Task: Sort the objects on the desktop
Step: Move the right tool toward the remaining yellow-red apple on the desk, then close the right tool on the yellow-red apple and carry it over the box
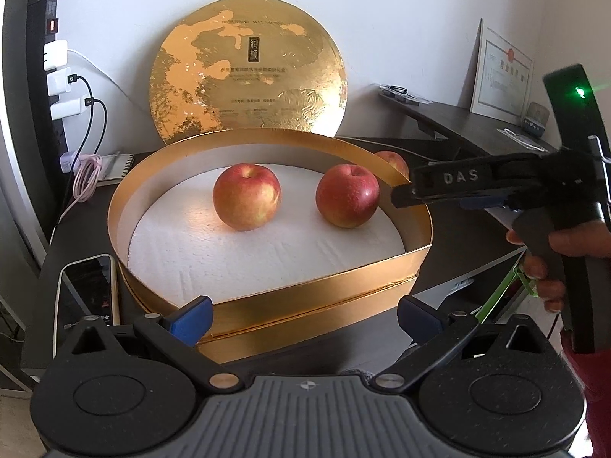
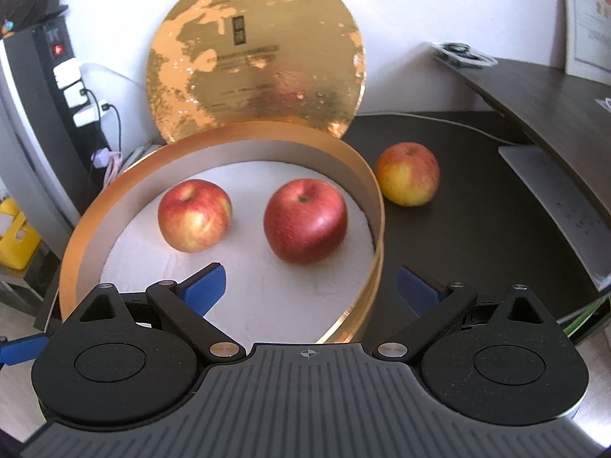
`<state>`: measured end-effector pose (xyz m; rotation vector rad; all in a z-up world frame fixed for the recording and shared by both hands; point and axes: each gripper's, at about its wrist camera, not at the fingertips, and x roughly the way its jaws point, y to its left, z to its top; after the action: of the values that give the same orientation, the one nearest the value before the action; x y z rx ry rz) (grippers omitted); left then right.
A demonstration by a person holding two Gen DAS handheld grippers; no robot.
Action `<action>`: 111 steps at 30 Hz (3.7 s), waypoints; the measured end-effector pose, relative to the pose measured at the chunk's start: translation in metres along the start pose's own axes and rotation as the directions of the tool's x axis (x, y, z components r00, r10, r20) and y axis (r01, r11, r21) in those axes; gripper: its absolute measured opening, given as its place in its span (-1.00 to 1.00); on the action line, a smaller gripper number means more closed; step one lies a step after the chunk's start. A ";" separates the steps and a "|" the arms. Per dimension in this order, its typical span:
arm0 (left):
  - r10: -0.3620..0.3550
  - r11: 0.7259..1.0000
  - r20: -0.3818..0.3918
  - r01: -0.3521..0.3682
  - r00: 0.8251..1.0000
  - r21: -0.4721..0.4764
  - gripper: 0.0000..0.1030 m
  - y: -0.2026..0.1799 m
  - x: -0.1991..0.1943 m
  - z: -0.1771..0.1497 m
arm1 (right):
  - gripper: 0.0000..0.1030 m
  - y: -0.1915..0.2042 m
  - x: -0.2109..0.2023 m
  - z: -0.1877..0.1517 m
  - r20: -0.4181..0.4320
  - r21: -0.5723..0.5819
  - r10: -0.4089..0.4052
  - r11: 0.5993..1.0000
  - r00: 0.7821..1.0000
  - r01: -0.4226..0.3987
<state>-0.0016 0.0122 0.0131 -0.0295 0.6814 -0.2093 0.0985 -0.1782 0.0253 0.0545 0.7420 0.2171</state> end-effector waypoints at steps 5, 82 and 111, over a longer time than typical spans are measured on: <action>0.002 1.000 -0.008 -0.002 1.000 0.013 0.99 -0.009 0.006 0.003 | 0.93 -0.018 -0.001 -0.008 -0.009 0.033 -0.016 0.999 1.000 0.017; -0.025 1.000 -0.070 0.026 0.997 0.003 0.99 -0.006 0.065 0.044 | 0.63 -0.121 0.160 0.123 -0.032 0.268 -0.067 0.961 0.997 0.073; -0.035 0.996 0.022 0.037 0.999 -0.081 0.99 0.045 -0.013 -0.003 | 0.63 0.055 0.046 0.048 -0.060 0.015 0.144 0.990 0.988 -0.143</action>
<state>-0.0050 0.0593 0.0146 -0.1221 0.6689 -0.2157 0.1537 -0.1129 0.0372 0.1116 0.8008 0.3539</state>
